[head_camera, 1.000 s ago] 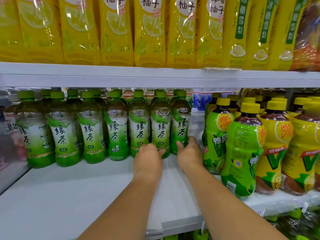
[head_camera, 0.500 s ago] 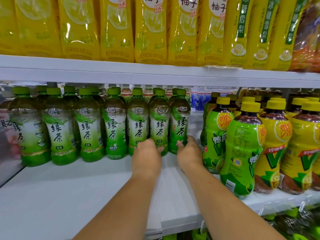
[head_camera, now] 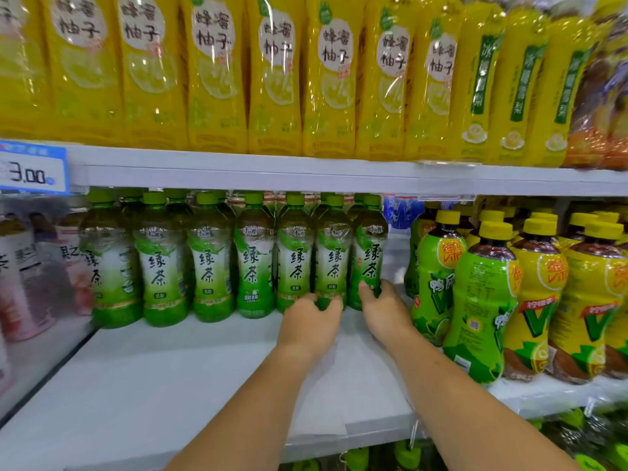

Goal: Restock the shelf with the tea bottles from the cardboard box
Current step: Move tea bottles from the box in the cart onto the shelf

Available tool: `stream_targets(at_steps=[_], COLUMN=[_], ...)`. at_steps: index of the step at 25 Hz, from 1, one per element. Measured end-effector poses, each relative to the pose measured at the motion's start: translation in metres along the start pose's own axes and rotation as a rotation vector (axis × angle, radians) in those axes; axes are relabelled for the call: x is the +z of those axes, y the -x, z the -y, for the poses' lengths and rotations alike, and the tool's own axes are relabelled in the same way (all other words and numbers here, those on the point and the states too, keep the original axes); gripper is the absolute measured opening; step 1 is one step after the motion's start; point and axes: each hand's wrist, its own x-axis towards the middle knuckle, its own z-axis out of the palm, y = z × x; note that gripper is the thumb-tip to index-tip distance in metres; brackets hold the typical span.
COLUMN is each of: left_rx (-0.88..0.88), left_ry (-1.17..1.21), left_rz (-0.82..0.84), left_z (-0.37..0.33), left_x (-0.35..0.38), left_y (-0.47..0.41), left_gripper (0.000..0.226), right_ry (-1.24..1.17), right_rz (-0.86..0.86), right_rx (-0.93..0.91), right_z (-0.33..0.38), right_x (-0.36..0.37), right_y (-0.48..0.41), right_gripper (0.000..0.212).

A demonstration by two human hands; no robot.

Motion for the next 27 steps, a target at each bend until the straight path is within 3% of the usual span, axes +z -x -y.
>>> stream_targets(at_steps=[4,6,8,10,12,21,27], left_rx=[0.037,0.018,-0.054,-0.127,-0.189,-0.358,-0.432], left_ry=[0.057,0.043,-0.009,-0.034,-0.044,-0.043,-0.012], left_rz=[0.094,0.130,0.171,0.219,0.269,0.417,0.678], left_z=[-0.007,-0.006,-0.006,-0.010,-0.016,-0.105,-0.191], left_x=[-0.017,-0.026,-0.035,-0.047,-0.060,-0.104,-0.111], left_y=[0.019,0.023,0.024,0.028,0.040,0.132,0.228], left_gripper=[0.019,0.043,0.059,0.063,0.065,0.052,0.046], right_ry=[-0.064,-0.084,-0.138,-0.198,-0.221,-0.322,-0.248], right_rz=[0.118,0.161,0.195,0.246,0.273,0.326,0.278], right_rx=[0.084,0.100,0.131,0.215,0.270,0.508,0.611], right_z=[0.015,0.018,0.023,0.026,0.030,0.063,0.094], right_x=[-0.013,-0.018,-0.028,-0.041,-0.057,-0.151,-0.256], right_y=[0.020,0.031,0.047,0.064,0.082,0.184,0.277], right_gripper=[0.059,0.064,0.056,0.034,0.036,0.047,0.051])
